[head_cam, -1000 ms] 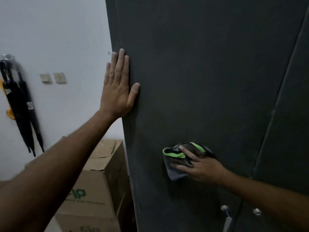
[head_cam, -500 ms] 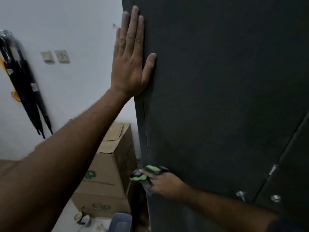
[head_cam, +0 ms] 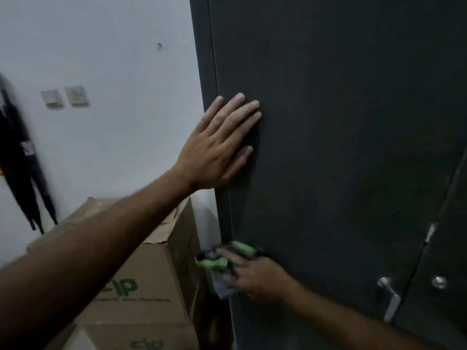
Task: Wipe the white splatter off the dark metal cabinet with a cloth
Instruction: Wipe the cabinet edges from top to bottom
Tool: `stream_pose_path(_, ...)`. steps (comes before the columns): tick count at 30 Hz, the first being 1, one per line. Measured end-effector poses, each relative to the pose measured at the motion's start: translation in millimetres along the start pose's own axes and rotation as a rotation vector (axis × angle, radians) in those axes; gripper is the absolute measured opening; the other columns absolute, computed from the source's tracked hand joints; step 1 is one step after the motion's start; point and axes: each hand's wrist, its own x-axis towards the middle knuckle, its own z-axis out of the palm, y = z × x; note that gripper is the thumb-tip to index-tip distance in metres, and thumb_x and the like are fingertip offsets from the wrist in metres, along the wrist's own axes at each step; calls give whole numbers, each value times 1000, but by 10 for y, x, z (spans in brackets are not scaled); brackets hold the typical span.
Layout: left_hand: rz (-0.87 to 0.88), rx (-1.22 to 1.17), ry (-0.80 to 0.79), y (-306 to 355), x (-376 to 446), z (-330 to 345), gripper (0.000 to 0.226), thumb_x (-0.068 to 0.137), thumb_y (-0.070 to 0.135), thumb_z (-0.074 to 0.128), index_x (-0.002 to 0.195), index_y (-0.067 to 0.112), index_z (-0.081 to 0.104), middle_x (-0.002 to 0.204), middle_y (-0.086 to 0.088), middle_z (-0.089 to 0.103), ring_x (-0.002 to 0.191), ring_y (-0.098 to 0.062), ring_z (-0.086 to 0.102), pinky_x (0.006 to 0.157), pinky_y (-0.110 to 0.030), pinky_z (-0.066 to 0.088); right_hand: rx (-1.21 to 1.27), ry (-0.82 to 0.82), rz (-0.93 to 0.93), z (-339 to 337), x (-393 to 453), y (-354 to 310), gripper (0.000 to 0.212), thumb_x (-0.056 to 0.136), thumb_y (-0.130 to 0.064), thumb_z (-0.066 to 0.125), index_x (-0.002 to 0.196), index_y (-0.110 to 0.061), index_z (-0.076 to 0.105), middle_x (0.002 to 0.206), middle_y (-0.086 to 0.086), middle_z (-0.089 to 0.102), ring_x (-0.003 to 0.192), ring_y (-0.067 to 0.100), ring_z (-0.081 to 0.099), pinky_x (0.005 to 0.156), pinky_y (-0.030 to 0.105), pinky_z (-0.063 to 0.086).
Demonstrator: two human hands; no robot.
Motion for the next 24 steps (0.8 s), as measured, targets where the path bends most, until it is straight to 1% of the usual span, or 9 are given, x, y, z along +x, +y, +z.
stream_pose_path(4,92,33,-48,-46,-198,106,65,105,39,56,156,1,42,165,-21,35,156,-39,28,128,-54,20,-37,500,222,61,309,20,49,97,-31,63,145,-30,57,147,19,56,151,33,34,125,55,24)
stream_pose_path(6,106,60,-32,-80,-211,165,70,104,46,54,158,3,40,166,-21,33,156,-39,26,128,-55,19,-55,389,289,465,271,-353,55,96,-38,58,149,-29,50,147,16,58,153,36,27,127,57,13)
stream_pose_path(9,146,98,7,-121,-214,249,75,104,53,48,159,4,37,166,-22,32,156,-40,26,129,-55,18,-90,182,31,1105,-232,-672,30,94,-31,60,123,-24,67,139,-1,63,158,23,19,101,47,52)
stream_pose_path(11,155,110,32,-141,-215,283,76,104,55,44,160,4,36,166,-22,32,156,-40,26,128,-54,18,-64,89,-62,1161,-449,-635,22,89,-27,67,111,-24,65,132,-5,61,158,17,20,83,42,60)
stream_pose_path(13,154,118,47,-150,-233,284,76,104,56,43,160,5,35,167,-22,31,156,-40,26,129,-54,18,-112,226,-104,1022,-379,-475,24,93,-25,63,116,-24,71,122,-4,69,158,20,19,94,43,56)
stream_pose_path(16,166,122,60,-156,-243,274,75,104,53,43,160,5,36,167,-21,31,157,-39,25,128,-55,19,-241,471,202,565,211,-247,47,99,-41,58,145,-26,58,141,13,63,155,33,25,121,57,29)
stream_pose_path(19,190,147,51,-163,-247,278,74,104,53,43,161,6,35,167,-20,30,157,-39,25,128,-56,18,-151,507,392,651,407,-483,58,101,-47,51,154,-25,46,151,13,55,155,39,20,124,64,17)
stream_pose_path(22,222,143,55,-130,-246,275,69,106,51,41,159,7,39,166,-20,34,156,-38,28,127,-57,21,-163,213,50,1172,-190,-681,41,97,-36,58,134,-18,62,127,0,69,156,29,24,102,46,52)
stream_pose_path(24,229,125,59,-131,-239,260,67,106,49,40,158,7,40,166,-20,35,156,-38,29,127,-55,22,-229,86,-161,1213,-514,-515,28,96,-28,61,121,-19,67,120,-3,67,158,27,21,92,42,57)
